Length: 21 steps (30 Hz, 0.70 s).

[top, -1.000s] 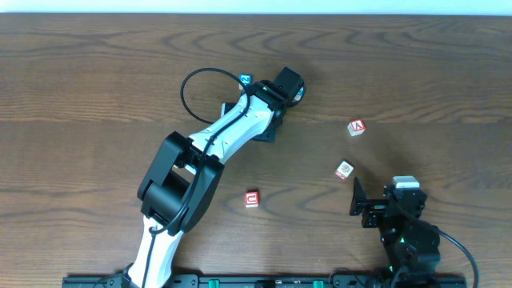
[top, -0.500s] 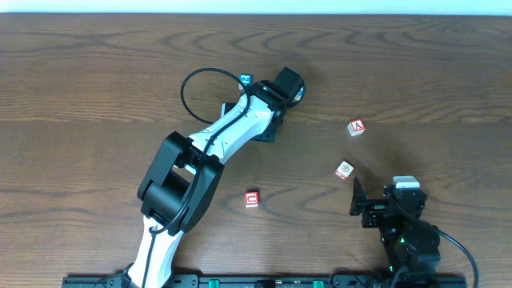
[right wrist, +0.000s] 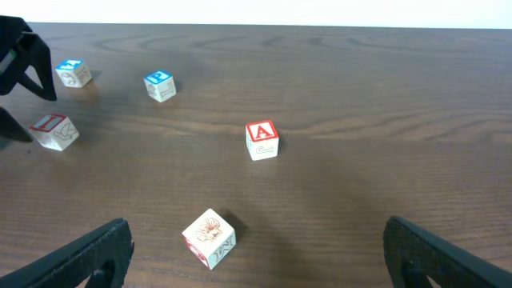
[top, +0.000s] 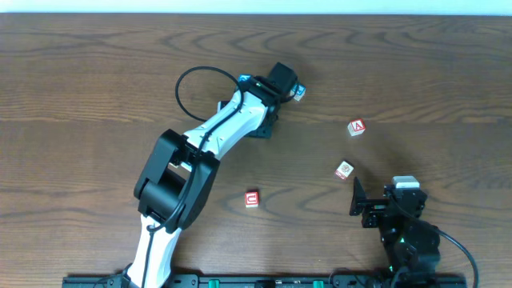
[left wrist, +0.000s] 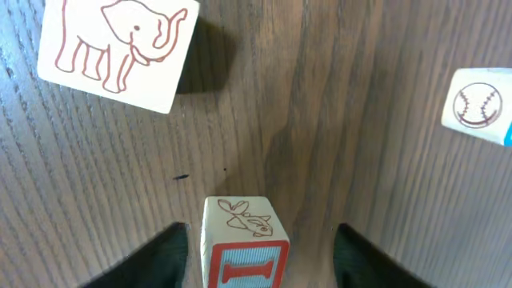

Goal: Spell out Ai2
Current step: 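Lower the 'I' block onto the table and open the left gripper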

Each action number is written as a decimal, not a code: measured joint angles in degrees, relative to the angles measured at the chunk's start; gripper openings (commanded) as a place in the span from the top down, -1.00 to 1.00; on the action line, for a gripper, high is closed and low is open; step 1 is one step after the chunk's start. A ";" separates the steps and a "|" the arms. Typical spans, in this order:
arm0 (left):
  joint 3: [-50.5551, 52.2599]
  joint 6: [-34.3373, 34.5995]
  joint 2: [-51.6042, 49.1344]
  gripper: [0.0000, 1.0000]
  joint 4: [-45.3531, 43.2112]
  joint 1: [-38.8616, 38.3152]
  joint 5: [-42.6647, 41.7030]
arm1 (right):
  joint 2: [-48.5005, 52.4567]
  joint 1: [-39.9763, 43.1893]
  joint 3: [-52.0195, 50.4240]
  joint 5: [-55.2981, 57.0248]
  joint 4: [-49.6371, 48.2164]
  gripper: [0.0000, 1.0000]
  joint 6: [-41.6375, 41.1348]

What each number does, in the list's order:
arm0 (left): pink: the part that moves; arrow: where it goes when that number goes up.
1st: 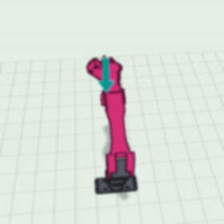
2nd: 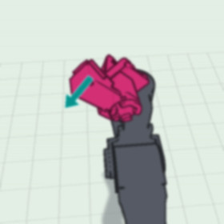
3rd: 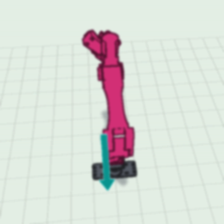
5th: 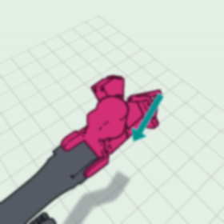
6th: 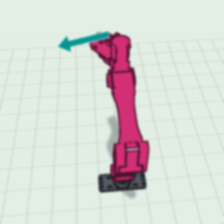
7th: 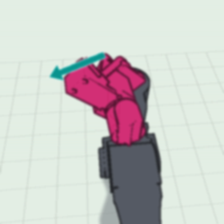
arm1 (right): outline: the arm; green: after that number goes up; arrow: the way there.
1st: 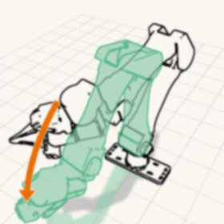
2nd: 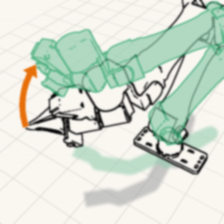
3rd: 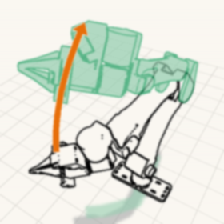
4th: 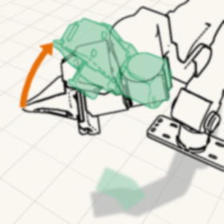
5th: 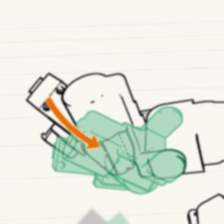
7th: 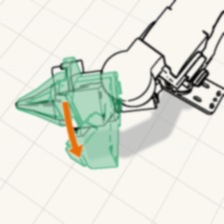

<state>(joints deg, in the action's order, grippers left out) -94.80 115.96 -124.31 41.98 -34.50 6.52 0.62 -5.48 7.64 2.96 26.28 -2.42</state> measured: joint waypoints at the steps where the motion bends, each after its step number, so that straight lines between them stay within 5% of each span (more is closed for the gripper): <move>1: 0.00 -0.04 0.00 -0.33 0.04 0.15 -0.31 | 0.00 0.00 0.00 0.00 0.00 -0.99 0.00; 12: 0.00 -0.42 0.70 -0.42 5.20 0.35 -0.04 | 0.00 0.00 0.02 0.00 0.00 -0.98 0.00; 21: 0.00 -7.02 14.91 -0.61 7.32 0.39 11.89 | 0.00 0.00 0.00 0.00 0.00 -0.99 0.00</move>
<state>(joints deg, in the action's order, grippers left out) -94.80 108.95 -109.40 49.30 -34.11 18.41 0.62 -5.48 7.64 2.96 26.28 -2.42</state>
